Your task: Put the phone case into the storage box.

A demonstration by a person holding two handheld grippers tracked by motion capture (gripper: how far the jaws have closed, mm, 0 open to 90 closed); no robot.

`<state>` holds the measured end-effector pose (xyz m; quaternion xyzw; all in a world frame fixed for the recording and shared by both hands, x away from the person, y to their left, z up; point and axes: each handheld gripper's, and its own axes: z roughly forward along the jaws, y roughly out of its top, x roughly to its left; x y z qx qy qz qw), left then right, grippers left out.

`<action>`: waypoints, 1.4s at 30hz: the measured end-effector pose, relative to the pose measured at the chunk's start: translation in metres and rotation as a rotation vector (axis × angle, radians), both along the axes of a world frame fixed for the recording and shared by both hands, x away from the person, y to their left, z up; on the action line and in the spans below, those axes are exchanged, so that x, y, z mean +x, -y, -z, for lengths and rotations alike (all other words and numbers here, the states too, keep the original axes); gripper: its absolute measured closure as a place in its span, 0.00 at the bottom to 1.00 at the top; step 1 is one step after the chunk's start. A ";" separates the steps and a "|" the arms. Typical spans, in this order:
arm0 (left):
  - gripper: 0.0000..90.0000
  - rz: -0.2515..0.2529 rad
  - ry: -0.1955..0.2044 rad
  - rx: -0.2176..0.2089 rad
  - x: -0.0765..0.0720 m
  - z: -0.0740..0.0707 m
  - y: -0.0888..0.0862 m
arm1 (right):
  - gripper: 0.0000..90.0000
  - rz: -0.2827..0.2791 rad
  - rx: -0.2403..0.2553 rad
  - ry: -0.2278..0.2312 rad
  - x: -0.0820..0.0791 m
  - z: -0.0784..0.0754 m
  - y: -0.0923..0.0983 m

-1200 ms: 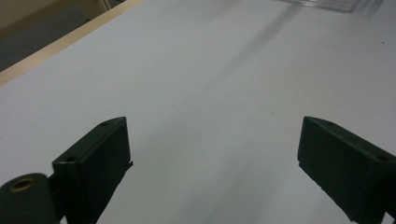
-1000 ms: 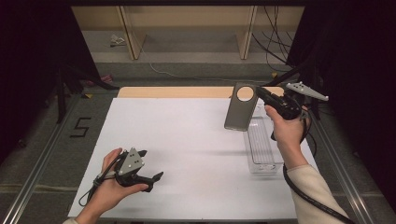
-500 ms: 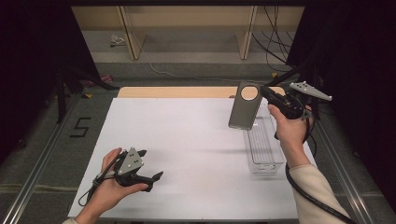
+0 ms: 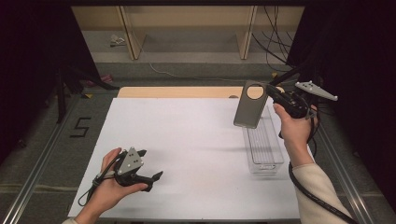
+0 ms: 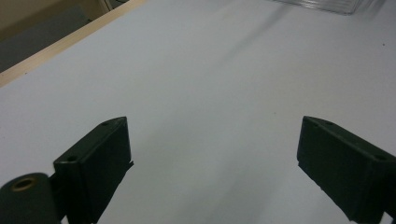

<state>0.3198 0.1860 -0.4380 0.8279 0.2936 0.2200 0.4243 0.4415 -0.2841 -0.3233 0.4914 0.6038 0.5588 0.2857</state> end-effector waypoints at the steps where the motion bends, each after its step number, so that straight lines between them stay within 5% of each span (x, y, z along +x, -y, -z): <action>1: 0.10 -0.001 0.000 0.000 0.000 0.000 0.000 | 0.94 0.002 -0.002 -0.001 0.000 0.000 0.000; 42: 0.10 0.000 0.002 -0.002 0.000 0.000 0.000 | 0.94 0.070 -0.034 0.009 0.003 0.001 0.018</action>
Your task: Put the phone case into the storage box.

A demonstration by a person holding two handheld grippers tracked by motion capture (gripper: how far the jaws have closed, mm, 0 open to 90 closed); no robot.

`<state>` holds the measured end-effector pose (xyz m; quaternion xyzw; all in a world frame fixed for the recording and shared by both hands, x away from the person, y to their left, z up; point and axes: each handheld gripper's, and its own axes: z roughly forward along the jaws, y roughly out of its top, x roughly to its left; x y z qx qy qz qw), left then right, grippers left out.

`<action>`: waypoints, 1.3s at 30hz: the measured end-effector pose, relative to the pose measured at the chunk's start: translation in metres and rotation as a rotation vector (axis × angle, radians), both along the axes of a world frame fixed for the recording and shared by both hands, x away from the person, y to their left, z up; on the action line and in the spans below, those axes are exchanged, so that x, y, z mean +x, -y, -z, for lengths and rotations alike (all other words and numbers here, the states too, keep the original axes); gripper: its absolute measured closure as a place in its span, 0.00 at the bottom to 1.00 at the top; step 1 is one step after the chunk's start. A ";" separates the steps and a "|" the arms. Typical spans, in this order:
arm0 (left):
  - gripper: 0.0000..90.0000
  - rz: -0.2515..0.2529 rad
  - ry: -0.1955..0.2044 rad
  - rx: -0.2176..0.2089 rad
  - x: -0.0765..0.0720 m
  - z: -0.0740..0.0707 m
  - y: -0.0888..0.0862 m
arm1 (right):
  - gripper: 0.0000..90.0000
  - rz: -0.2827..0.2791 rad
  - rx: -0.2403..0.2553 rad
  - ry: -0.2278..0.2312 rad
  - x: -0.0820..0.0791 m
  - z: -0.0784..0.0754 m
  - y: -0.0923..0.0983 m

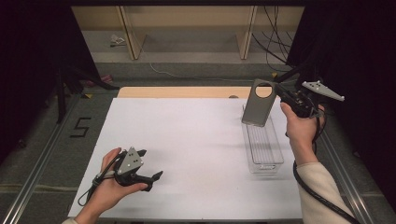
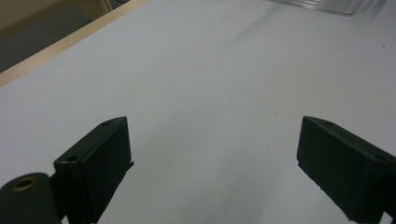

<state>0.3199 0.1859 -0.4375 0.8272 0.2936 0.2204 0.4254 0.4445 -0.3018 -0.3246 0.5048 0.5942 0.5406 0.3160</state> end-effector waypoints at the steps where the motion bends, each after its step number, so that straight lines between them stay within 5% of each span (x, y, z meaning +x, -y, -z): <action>1: 0.10 0.000 0.000 0.000 0.000 0.000 0.000 | 0.94 0.001 -0.001 0.001 0.000 0.000 0.000; 39: 0.11 -0.005 0.004 -0.017 0.002 -0.002 0.000 | 0.94 0.042 -0.010 0.005 0.005 0.000 0.012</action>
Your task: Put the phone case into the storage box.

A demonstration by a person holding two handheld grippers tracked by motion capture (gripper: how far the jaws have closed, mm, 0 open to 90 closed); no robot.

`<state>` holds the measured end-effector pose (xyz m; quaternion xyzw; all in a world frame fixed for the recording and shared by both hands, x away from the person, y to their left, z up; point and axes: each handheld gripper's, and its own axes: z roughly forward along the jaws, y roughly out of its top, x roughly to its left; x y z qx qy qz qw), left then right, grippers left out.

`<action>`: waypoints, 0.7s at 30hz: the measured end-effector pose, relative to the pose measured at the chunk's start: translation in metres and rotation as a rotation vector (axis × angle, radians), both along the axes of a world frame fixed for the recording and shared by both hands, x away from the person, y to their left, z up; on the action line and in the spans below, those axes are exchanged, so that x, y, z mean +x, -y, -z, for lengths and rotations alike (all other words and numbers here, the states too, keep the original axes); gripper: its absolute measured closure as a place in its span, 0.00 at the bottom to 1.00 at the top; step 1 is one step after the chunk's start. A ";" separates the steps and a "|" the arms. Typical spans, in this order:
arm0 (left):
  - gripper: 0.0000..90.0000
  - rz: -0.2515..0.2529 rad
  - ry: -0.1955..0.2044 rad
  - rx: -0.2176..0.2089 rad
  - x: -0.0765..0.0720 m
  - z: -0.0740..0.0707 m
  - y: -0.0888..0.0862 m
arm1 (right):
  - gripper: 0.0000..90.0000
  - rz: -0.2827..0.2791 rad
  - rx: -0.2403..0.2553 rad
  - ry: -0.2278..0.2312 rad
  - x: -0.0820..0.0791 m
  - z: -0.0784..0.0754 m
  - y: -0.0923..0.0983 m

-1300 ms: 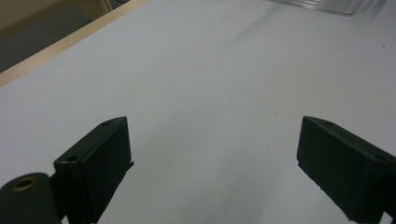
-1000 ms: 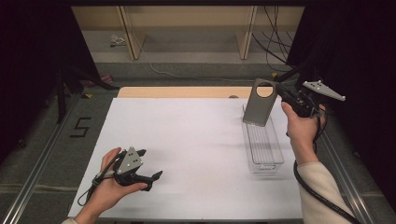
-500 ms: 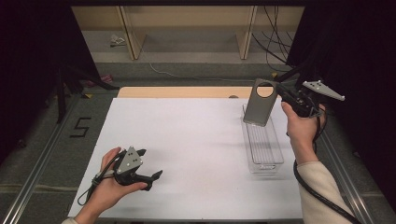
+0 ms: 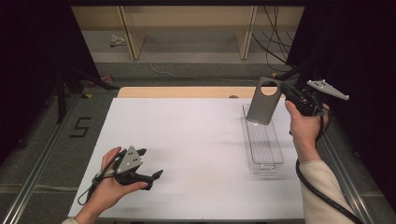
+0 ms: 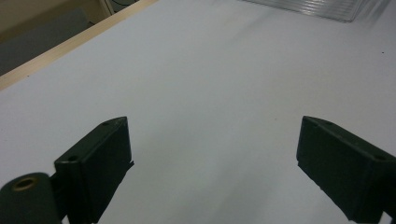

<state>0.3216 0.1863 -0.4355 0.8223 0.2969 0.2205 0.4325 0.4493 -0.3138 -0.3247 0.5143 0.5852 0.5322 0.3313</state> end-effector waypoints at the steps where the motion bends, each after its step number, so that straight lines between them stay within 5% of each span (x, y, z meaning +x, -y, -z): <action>1: 0.11 -0.001 -0.002 0.001 0.000 0.000 0.000 | 0.94 0.000 -0.006 0.001 0.000 0.000 0.000; 21: 0.11 -0.003 -0.001 -0.001 0.000 0.000 -0.001 | 0.94 0.002 -0.056 0.015 0.004 0.000 -0.005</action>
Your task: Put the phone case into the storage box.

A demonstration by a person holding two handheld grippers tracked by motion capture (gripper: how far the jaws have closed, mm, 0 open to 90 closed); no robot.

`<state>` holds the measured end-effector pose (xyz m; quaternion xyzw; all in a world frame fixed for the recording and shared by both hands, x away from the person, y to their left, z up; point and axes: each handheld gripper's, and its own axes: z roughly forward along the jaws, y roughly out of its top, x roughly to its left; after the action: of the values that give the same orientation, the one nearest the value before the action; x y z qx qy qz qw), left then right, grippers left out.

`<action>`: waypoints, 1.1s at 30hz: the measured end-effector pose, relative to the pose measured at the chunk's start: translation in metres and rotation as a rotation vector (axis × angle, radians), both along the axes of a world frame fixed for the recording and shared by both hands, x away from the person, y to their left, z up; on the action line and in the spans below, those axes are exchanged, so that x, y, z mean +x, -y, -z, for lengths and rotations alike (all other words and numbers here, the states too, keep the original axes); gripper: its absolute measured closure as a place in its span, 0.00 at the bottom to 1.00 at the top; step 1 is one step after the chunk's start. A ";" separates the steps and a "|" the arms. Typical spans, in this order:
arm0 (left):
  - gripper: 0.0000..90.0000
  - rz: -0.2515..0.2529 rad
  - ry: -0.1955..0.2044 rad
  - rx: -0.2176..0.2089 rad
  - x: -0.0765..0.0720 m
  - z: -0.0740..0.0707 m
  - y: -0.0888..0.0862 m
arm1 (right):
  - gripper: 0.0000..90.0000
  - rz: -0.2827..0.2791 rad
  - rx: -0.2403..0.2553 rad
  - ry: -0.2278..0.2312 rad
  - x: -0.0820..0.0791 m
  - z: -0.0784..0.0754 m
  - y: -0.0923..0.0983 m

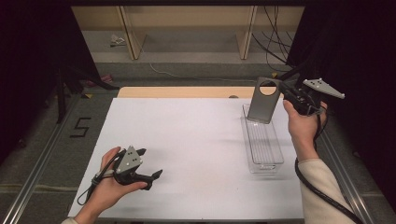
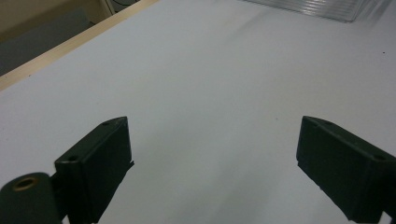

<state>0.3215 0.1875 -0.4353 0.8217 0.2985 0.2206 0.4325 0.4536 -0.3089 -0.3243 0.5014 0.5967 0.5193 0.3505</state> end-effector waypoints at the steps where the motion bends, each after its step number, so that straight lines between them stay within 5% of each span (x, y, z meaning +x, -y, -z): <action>1: 0.11 0.000 0.000 0.000 0.000 0.000 0.000 | 0.94 0.000 -0.001 0.002 0.000 0.000 0.000; 33: 0.11 -0.003 -0.001 -0.002 0.000 0.000 -0.001 | 0.94 0.012 -0.034 0.016 0.003 -0.003 -0.001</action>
<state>0.3220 0.1883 -0.4353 0.8209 0.3002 0.2209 0.4326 0.4568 -0.3075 -0.3211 0.4951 0.5995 0.5108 0.3668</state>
